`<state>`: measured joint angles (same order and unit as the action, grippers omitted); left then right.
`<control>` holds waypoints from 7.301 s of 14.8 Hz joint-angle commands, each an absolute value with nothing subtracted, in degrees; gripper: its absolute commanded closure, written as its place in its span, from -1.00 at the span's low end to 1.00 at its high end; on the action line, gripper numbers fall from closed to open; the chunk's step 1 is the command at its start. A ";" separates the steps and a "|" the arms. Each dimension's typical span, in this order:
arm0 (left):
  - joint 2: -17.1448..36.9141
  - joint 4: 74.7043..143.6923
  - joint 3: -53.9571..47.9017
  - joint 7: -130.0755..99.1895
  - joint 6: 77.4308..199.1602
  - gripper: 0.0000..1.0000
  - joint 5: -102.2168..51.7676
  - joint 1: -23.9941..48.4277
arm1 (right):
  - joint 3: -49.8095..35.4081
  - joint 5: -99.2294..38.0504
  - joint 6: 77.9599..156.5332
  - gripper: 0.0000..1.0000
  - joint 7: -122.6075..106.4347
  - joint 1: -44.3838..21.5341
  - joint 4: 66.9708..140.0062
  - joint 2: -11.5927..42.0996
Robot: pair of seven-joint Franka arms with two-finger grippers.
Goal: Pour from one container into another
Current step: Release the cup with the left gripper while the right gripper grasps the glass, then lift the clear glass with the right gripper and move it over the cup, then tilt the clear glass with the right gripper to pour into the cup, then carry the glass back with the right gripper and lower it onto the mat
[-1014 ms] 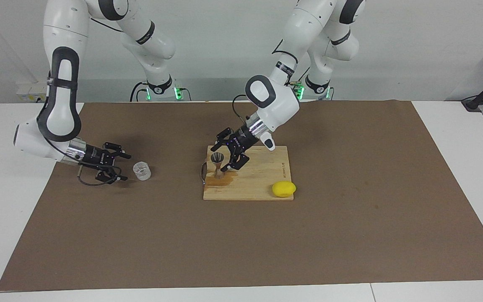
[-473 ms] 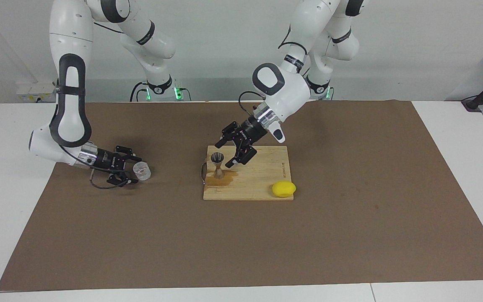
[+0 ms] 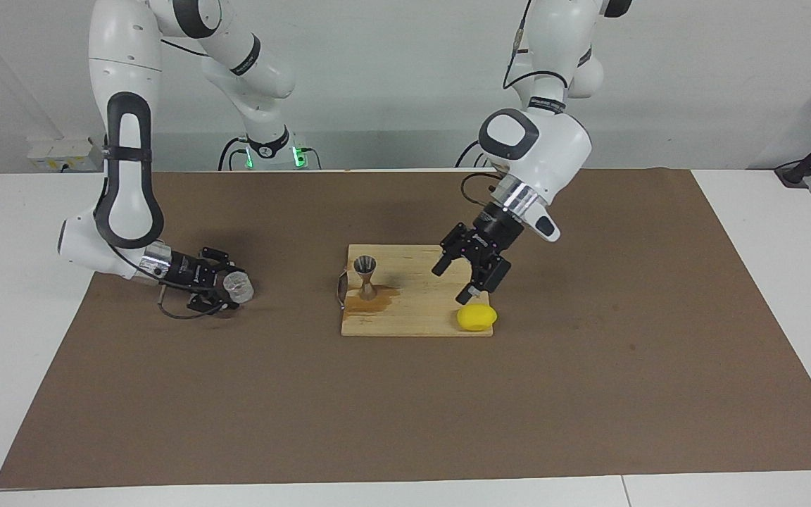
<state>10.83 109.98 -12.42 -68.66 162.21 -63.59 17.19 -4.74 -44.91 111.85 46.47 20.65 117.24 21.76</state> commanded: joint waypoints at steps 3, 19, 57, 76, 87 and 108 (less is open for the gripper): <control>7.30 112.76 -12.48 -69.08 155.15 -1.00 -55.30 6.27 | -5.01 -46.76 111.53 1.00 44.73 20.92 117.95 20.48; 2.82 108.37 -12.13 -10.15 114.89 -1.00 2.20 -6.15 | -5.10 -45.70 121.20 1.00 68.54 1.15 115.23 12.13; -2.90 91.67 -4.48 0.44 85.86 -1.00 -2.90 -0.97 | -5.36 0.96 122.34 1.00 98.53 -18.54 105.21 11.43; -3.60 92.90 -4.31 0.09 86.22 -1.00 -2.90 0.35 | -5.36 8.17 120.06 1.00 99.23 -20.04 104.85 11.25; -3.69 92.99 -4.04 0.09 86.13 -1.00 -2.90 0.62 | -4.92 1.77 120.15 1.00 99.76 -18.11 103.19 11.60; -3.69 92.99 -4.04 0.09 86.13 -1.00 -2.90 0.62 | -4.92 -41.73 118.65 1.00 69.02 4.91 115.83 10.81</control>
<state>-2.83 92.60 -4.28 -0.35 86.90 -2.27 0.61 -4.35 -38.05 119.29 74.17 1.83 112.60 11.85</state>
